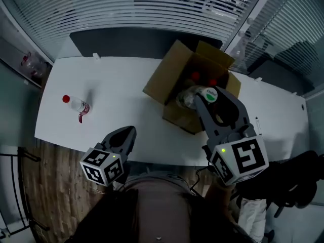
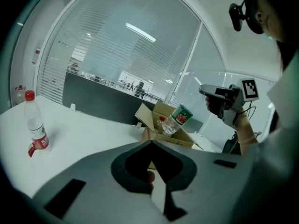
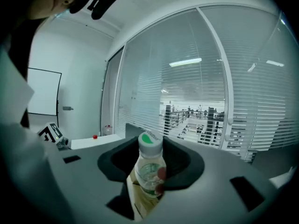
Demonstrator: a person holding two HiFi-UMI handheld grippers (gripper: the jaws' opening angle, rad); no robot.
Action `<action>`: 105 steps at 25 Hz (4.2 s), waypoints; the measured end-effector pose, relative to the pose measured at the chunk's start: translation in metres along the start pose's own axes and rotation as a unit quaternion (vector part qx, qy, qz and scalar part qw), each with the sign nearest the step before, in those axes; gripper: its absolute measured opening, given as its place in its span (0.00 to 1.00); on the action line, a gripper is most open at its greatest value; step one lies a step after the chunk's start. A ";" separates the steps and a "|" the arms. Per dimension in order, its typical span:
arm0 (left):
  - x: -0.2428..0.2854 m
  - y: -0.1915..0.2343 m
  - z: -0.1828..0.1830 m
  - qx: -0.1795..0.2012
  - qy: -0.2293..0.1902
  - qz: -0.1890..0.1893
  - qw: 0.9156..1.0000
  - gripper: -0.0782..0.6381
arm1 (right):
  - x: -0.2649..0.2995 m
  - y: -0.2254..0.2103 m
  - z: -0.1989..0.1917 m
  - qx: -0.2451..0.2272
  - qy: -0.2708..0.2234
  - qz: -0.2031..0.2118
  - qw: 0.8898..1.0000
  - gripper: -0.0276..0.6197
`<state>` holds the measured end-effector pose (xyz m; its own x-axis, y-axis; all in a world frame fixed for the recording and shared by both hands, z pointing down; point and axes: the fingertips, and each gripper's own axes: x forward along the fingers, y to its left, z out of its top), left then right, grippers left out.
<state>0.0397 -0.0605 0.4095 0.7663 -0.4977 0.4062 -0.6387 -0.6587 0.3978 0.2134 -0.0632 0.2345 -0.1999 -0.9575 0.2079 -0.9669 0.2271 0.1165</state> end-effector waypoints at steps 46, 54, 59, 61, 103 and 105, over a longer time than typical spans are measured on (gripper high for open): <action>-0.108 0.128 0.005 0.005 -0.002 0.019 1.000 0.12 | 0.062 0.184 0.005 -0.015 0.016 0.046 0.999 0.29; -0.130 0.175 0.010 0.002 -0.002 0.032 0.999 0.12 | 0.110 0.219 -0.004 -0.009 0.030 0.055 0.998 0.29; -0.143 0.204 0.011 -0.003 -0.003 0.043 0.999 0.12 | 0.137 0.242 -0.009 -0.004 0.036 0.063 0.997 0.29; -0.148 0.215 0.012 -0.006 -0.005 0.049 0.999 0.12 | 0.148 0.251 -0.012 -0.005 0.039 0.066 0.997 0.29; -0.209 0.310 -0.007 -0.052 -0.002 0.146 0.988 0.12 | 0.286 0.332 -0.106 -0.011 0.126 0.124 0.984 0.29; -0.208 0.311 -0.007 -0.052 0.000 0.146 0.988 0.12 | 0.289 0.332 -0.109 -0.009 0.130 0.125 0.984 0.29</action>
<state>-0.3187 -0.1576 0.4542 0.5476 -0.6589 0.5157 -0.8367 -0.4250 0.3455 -0.1485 -0.2448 0.4392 -0.3816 -0.7944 0.4725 -0.8893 0.4549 0.0466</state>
